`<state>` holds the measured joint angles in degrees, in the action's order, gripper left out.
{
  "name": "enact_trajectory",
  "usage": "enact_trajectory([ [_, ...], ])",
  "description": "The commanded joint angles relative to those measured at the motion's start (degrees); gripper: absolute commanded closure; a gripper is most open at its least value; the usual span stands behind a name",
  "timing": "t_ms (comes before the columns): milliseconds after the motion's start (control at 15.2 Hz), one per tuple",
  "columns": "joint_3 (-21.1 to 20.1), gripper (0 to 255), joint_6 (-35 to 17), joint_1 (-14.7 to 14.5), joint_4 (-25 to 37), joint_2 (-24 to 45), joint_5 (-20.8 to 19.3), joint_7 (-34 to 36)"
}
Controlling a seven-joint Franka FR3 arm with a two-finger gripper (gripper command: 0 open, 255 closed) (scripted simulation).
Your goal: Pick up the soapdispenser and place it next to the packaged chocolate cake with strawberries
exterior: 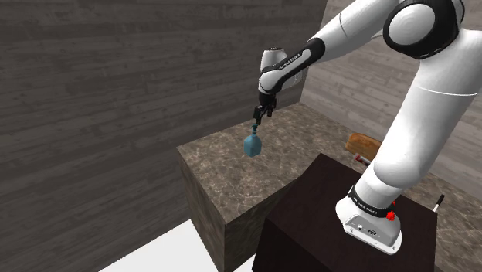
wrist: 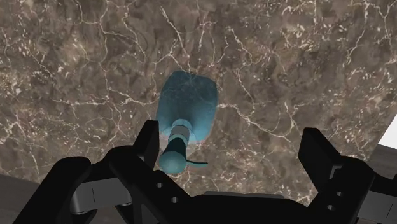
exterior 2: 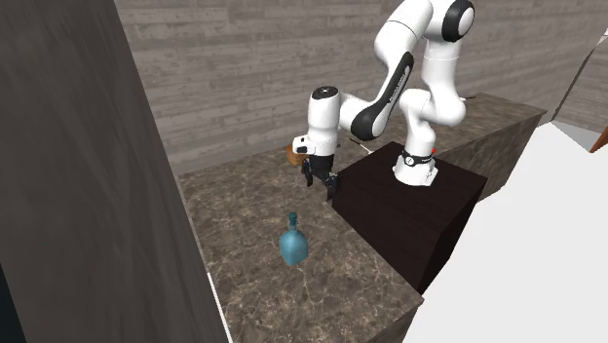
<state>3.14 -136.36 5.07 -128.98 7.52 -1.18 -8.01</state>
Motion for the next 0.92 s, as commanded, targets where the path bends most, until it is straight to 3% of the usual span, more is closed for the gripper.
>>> enact_trajectory([
  [0,0.23,0,-1.69,0.35,3.59,4.98,-0.03,-0.66],
  [396,0.56,0,-4.97,1.38,14.34,18.25,-0.03,-2.09],
  [858,0.46,0,-8.41,1.68,15.43,22.73,0.13,-2.29],
])
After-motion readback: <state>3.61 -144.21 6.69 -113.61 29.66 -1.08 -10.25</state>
